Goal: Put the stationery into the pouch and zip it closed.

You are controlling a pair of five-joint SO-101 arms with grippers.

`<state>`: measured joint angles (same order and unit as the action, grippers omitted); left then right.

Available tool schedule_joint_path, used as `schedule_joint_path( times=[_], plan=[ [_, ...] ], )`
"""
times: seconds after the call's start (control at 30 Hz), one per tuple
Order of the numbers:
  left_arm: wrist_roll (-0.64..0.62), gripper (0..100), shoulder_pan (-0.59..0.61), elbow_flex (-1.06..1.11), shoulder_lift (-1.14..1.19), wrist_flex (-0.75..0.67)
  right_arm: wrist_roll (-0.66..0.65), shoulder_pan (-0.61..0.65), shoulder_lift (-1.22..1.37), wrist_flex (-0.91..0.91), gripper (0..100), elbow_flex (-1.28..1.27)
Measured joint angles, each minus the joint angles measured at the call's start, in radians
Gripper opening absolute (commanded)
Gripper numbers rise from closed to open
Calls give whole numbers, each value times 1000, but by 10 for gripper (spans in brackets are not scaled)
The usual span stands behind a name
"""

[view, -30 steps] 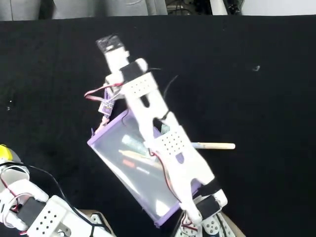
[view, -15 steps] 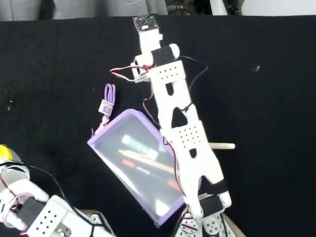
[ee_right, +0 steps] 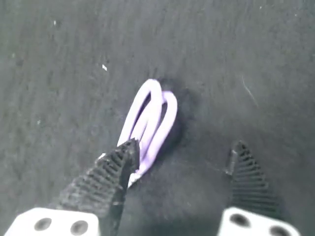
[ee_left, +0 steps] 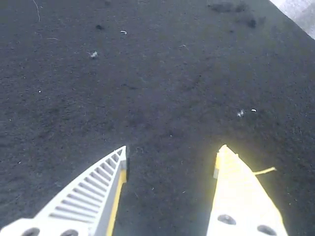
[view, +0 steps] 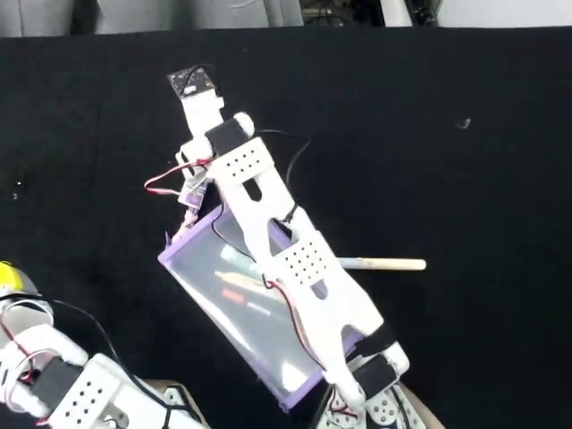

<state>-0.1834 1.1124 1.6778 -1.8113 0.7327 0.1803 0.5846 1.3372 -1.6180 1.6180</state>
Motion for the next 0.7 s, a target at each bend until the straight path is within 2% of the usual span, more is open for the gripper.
schedule_joint_path(
  times=[0.47, 0.7],
  plan=[
    [0, 288, 0, 0, 0, 0, 18, 31, 87, 104, 279, 2],
    [-2, 288, 0, 0, 0, 0, 18, 32, 89, 106, 16, 2]
  ],
)
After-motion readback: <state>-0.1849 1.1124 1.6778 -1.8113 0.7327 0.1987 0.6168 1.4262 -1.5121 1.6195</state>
